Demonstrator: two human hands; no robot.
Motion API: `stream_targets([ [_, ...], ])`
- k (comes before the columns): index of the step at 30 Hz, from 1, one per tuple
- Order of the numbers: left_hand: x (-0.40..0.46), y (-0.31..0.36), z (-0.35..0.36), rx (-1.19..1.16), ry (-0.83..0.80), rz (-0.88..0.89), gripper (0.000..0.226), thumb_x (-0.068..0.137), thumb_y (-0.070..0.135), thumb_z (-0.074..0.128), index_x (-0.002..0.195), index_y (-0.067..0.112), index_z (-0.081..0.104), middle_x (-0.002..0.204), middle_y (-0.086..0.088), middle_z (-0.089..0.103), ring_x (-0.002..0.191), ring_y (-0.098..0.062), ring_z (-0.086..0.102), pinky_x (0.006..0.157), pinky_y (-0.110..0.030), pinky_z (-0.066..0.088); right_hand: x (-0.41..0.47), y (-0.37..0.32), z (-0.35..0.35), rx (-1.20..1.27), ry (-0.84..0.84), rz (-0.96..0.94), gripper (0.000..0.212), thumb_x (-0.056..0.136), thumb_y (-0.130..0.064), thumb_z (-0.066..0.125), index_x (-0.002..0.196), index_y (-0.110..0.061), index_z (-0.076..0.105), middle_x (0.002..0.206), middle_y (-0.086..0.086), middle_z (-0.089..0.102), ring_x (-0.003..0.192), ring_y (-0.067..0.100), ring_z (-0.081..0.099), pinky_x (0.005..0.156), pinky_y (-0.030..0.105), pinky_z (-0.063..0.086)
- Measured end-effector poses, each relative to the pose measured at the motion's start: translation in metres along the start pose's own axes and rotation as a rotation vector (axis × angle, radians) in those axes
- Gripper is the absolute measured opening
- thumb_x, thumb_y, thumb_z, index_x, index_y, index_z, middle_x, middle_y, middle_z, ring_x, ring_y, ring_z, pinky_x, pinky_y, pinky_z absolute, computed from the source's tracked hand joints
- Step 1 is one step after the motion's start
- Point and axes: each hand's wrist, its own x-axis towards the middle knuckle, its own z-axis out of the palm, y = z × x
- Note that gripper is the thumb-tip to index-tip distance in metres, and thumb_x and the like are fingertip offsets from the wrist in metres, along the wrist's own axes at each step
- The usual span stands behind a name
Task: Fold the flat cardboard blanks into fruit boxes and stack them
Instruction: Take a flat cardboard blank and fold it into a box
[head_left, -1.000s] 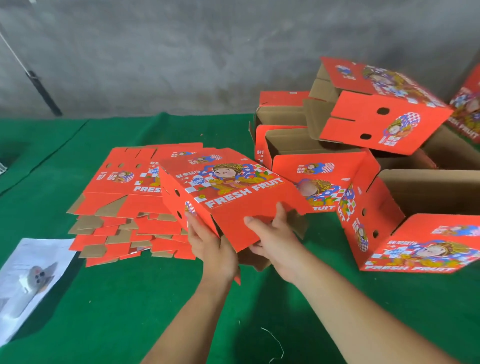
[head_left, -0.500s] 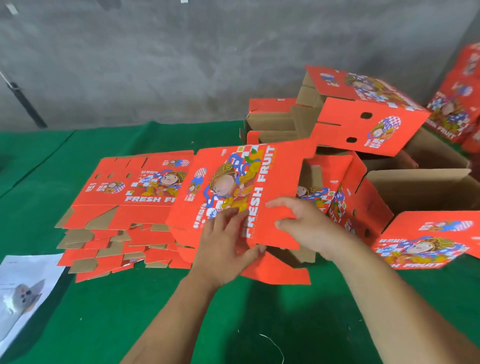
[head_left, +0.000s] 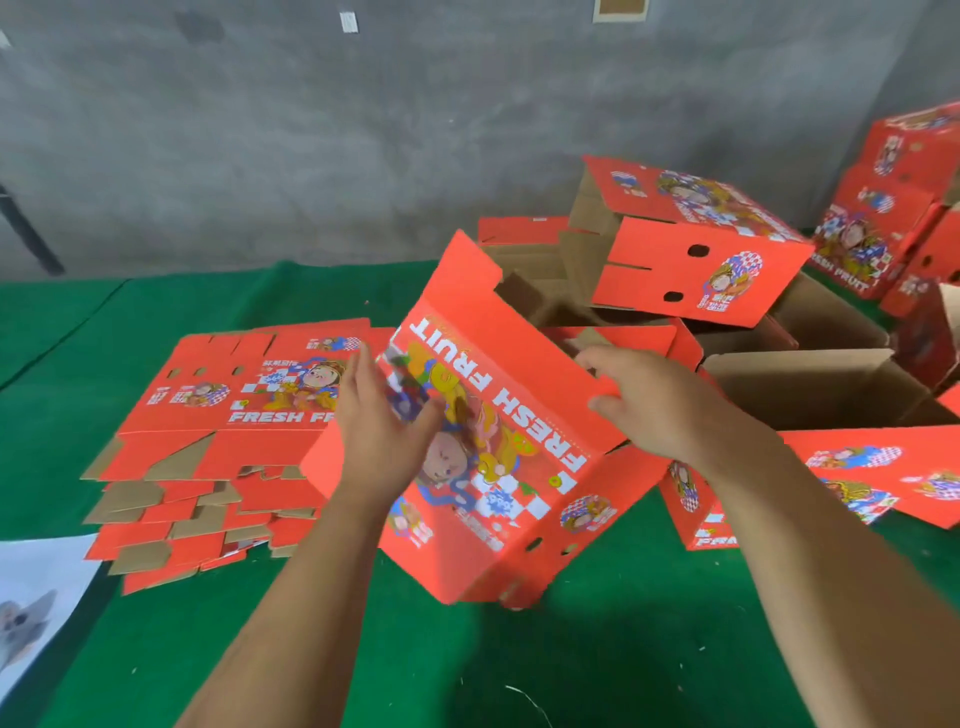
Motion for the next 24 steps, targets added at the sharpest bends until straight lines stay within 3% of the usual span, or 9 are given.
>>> stream_targets([
  [2,0.011,0.002,-0.007,-0.104,-0.100,-0.048,0.099,0.088,0.022,0.081,0.162,0.007,0.017,0.157,-0.012,0.042,0.144,-0.029,0.041,0.119,-0.043,0.031,0.000,0.000,-0.006,-0.026,0.063,-0.018,0.034,0.092,-0.019,0.069,0.124,-0.030,0.064,0.125,-0.003,0.069,0.118,0.026,0.062,0.093,0.041,0.050],
  [6,0.001,0.009,-0.006,-0.372,-0.267,-0.048,0.031,0.088,0.023,0.075,0.116,0.027,0.061,0.085,0.011,0.075,0.072,-0.002,0.066,0.068,-0.023,0.051,-0.002,0.004,-0.011,-0.122,0.183,-0.112,0.029,0.090,-0.012,0.065,0.111,-0.032,0.069,0.102,-0.011,0.064,0.109,0.024,0.059,0.092,0.042,0.044],
  [9,-0.026,0.012,0.005,-0.504,-0.294,-0.057,0.039,0.091,0.019,0.076,0.121,0.041,0.062,0.114,0.011,0.073,0.099,0.001,0.067,0.086,-0.019,0.052,-0.004,0.016,-0.010,-0.115,0.208,-0.121,0.033,0.088,-0.005,0.064,0.108,-0.031,0.068,0.091,-0.012,0.055,0.103,0.025,0.053,0.093,0.045,0.044],
  [11,-0.042,0.009,0.011,-0.544,-0.272,-0.125,0.051,0.088,0.024,0.076,0.131,0.045,0.056,0.140,0.001,0.059,0.128,-0.014,0.057,0.108,-0.039,0.048,-0.006,0.023,-0.007,-0.032,0.154,-0.125,0.041,0.087,-0.002,0.064,0.116,-0.031,0.065,0.094,-0.013,0.060,0.101,0.022,0.054,0.085,0.039,0.045],
  [15,-0.048,0.002,-0.002,0.074,-0.464,-0.071,0.070,0.078,0.071,0.064,0.144,0.052,0.048,0.160,0.012,0.034,0.145,-0.016,0.025,0.123,-0.046,0.021,-0.019,0.043,0.002,0.228,0.093,-0.003,0.056,0.089,-0.004,0.069,0.128,-0.042,0.059,0.088,-0.017,0.064,0.091,0.006,0.059,0.082,0.031,0.050],
  [17,-0.044,0.002,-0.012,0.315,-0.672,-0.050,0.079,0.068,0.092,0.040,0.142,0.064,0.041,0.164,0.018,0.022,0.149,-0.014,0.013,0.123,-0.047,0.011,-0.026,0.058,0.001,0.314,0.093,0.053,0.049,0.087,-0.012,0.077,0.118,-0.046,0.062,0.091,-0.022,0.066,0.092,-0.003,0.061,0.076,0.018,0.046],
  [20,-0.036,0.021,-0.021,0.301,-0.857,-0.098,0.043,0.080,0.089,0.043,0.121,0.080,0.046,0.154,0.024,0.039,0.144,-0.012,0.026,0.121,-0.046,0.023,-0.032,0.071,-0.005,0.382,0.069,0.069,0.044,0.083,-0.023,0.084,0.112,-0.049,0.062,0.096,-0.027,0.067,0.098,-0.009,0.061,0.078,0.018,0.044],
  [22,-0.038,0.039,-0.020,-0.001,-0.862,-0.219,0.026,0.091,0.071,0.054,0.115,0.066,0.063,0.124,0.020,0.070,0.116,0.002,0.059,0.096,-0.019,0.048,-0.036,0.076,-0.008,0.446,0.108,0.096,0.045,0.078,-0.026,0.088,0.107,-0.050,0.064,0.097,-0.026,0.066,0.099,-0.009,0.061,0.080,0.018,0.043],
  [24,-0.045,0.048,-0.012,-0.166,-0.787,-0.289,0.031,0.091,0.058,0.056,0.106,0.040,0.076,0.101,0.025,0.076,0.090,0.015,0.066,0.074,-0.002,0.044,-0.040,0.080,-0.010,0.547,0.191,0.140,0.046,0.073,-0.027,0.091,0.106,-0.048,0.066,0.096,-0.021,0.067,0.096,-0.003,0.064,0.082,0.022,0.044],
])
